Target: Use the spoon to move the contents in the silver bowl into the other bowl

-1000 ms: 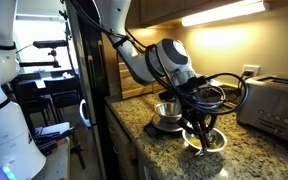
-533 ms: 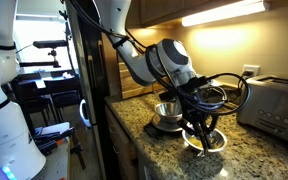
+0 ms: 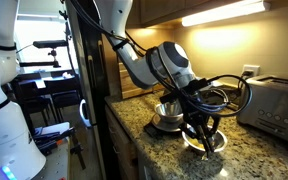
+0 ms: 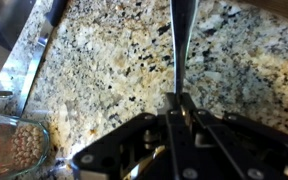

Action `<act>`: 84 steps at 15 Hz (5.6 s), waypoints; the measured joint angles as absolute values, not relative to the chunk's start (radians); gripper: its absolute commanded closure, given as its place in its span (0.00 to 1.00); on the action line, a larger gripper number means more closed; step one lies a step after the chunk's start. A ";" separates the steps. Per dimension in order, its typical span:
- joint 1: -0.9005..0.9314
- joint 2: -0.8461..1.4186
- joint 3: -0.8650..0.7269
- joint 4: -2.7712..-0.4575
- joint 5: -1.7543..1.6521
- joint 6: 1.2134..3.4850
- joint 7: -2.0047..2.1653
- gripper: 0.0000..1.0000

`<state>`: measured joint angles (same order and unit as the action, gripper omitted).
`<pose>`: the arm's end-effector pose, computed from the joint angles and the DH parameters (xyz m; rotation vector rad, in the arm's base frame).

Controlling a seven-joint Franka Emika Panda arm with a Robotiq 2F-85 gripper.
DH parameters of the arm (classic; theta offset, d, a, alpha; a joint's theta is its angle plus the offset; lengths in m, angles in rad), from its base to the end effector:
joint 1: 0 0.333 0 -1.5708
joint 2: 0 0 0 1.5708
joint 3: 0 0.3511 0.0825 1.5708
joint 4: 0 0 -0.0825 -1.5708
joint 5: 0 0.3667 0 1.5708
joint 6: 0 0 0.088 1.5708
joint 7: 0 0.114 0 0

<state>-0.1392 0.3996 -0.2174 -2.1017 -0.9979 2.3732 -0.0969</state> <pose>0.5376 -0.2104 0.2659 2.3598 0.6648 -0.3710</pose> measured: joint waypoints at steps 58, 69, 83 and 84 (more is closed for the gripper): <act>-0.158 0.403 -0.148 -2.103 -1.143 2.387 -0.260 0.93; -0.185 0.398 -0.135 -2.095 -1.049 2.395 -0.441 0.93; -0.201 0.397 -0.124 -2.081 -0.906 2.396 -0.603 0.93; -0.202 0.397 -0.124 -2.080 -0.900 2.396 -0.610 0.93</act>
